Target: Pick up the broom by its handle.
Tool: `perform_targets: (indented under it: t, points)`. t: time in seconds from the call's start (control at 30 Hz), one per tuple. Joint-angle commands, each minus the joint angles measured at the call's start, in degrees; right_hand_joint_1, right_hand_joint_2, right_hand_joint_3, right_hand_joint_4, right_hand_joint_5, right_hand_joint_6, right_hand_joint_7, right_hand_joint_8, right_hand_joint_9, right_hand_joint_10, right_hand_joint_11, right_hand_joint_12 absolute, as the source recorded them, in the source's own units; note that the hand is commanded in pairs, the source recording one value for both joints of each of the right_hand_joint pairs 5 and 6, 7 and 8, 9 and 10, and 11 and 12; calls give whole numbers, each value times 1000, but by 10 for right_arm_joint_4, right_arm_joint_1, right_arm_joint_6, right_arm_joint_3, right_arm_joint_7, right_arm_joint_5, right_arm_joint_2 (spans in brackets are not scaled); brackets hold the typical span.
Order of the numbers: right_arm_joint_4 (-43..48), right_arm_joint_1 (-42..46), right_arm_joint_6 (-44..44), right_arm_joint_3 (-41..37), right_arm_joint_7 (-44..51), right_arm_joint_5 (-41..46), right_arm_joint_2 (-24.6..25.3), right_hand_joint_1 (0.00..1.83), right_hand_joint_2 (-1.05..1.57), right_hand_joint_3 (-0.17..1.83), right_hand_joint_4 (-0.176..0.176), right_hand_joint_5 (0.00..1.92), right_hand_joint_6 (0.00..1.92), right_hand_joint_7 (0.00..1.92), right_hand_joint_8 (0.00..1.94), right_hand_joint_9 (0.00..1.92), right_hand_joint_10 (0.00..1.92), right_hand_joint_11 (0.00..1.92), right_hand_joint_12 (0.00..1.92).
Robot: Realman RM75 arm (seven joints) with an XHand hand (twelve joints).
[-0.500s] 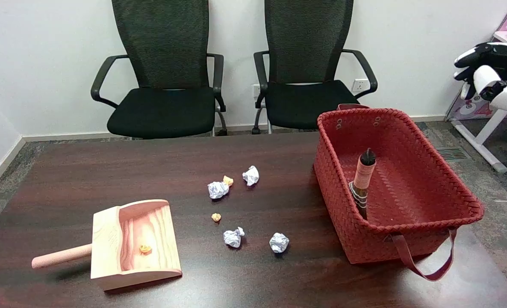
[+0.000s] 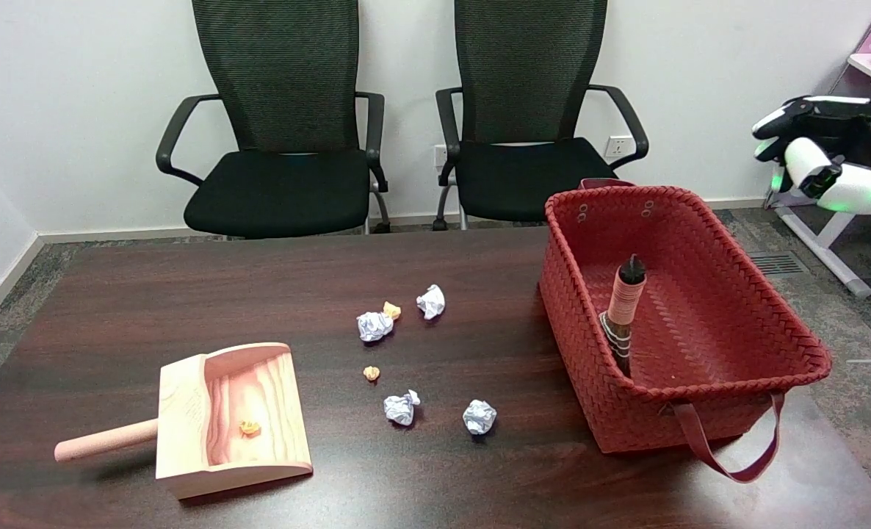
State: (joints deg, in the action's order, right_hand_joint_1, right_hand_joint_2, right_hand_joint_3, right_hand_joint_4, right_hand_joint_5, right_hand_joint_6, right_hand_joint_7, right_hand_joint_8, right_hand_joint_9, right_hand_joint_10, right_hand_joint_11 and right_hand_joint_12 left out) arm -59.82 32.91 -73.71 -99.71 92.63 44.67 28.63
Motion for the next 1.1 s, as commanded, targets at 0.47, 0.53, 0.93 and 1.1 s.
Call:
perform_targets:
  t: [0.47, 0.53, 0.93, 1.1]
  points:
    - [-163, 153, 3, -59, -15, 6, 79, 968, 389, 1222, -176, 723, 723, 723, 723, 862, 862, 1314, 1314]
    - [-174, 163, 0, -60, -24, 0, 85, 960, 345, 1155, -176, 704, 704, 704, 704, 798, 798, 1299, 1299]
    - [-197, 193, 39, 9, -61, -95, 76, 978, 119, 890, -176, 409, 409, 409, 409, 433, 433, 646, 646]
    - [-193, 148, 50, 86, -47, -103, 44, 972, 43, 840, -176, 379, 379, 379, 379, 224, 224, 381, 381]
